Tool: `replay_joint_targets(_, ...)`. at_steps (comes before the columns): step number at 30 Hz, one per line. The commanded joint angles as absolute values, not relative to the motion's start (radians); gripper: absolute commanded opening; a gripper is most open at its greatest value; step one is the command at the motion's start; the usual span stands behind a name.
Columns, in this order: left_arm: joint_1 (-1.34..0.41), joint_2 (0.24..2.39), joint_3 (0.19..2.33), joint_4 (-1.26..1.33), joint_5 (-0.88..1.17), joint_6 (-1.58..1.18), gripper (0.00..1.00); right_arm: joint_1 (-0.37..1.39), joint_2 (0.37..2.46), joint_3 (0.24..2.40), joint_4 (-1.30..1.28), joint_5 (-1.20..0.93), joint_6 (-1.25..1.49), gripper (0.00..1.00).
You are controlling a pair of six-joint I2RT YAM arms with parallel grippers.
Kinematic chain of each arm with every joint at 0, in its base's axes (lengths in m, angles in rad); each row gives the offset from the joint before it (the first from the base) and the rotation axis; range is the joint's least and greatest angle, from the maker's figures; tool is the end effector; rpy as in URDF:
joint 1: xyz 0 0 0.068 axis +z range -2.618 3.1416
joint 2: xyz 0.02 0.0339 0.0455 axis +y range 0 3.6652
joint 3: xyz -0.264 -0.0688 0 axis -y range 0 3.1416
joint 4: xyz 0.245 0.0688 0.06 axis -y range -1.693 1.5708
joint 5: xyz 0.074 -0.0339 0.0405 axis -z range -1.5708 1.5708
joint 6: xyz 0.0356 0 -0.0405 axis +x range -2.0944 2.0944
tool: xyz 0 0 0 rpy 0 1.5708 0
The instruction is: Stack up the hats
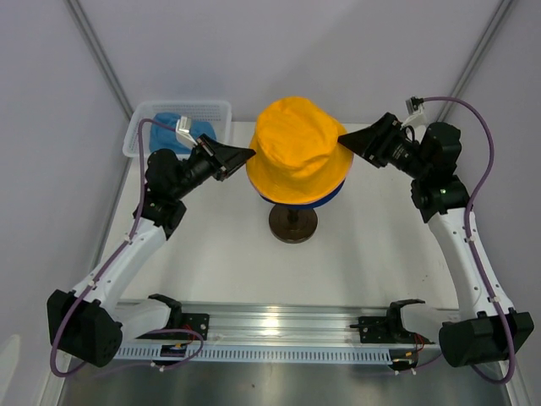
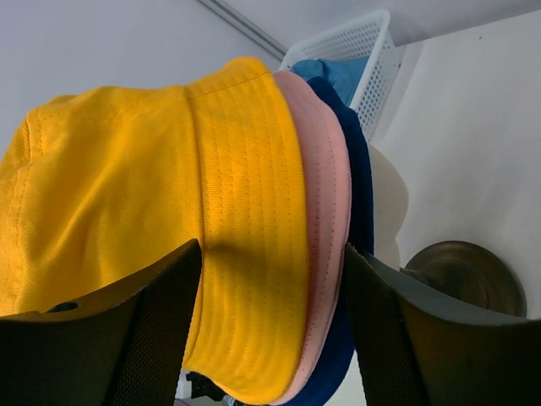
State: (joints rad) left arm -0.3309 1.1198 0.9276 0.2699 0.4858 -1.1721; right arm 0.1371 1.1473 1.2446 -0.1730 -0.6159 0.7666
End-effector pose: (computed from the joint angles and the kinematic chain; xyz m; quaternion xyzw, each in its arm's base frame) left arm 0.2424 -0.1009 0.3714 -0.1080 0.6738 -0.6058 0.4091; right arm 0.2471 0.0549 0.4299 0.0204 0.7283 0.4829 0.4858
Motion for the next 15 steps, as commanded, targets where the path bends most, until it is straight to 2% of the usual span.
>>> replay_joint_targets(1,-0.344,1.117,0.927,0.341,0.515,-1.184,0.18,0.14,1.154,1.246,-0.104,-0.606,0.784,0.65)
replay_joint_targets(2,-0.348,1.118,0.922,0.341,0.506,-1.18,0.14,0.141,1.154,1.246,-0.106,-0.595,0.782,0.63)
replay_joint_targets(3,-0.35,1.12,0.92,0.336,0.499,-1.171,0.04,0.141,1.157,1.246,-0.115,-0.591,0.778,0.57)
replay_joint_targets(4,-0.354,1.12,0.92,0.324,0.488,-1.137,0.01,0.14,1.157,1.247,-0.12,-0.588,0.772,0.52)
replay_joint_targets(15,-0.439,1.101,0.899,0.112,0.216,-0.936,0.01,0.14,1.163,1.241,-0.161,-0.548,0.727,0.14)
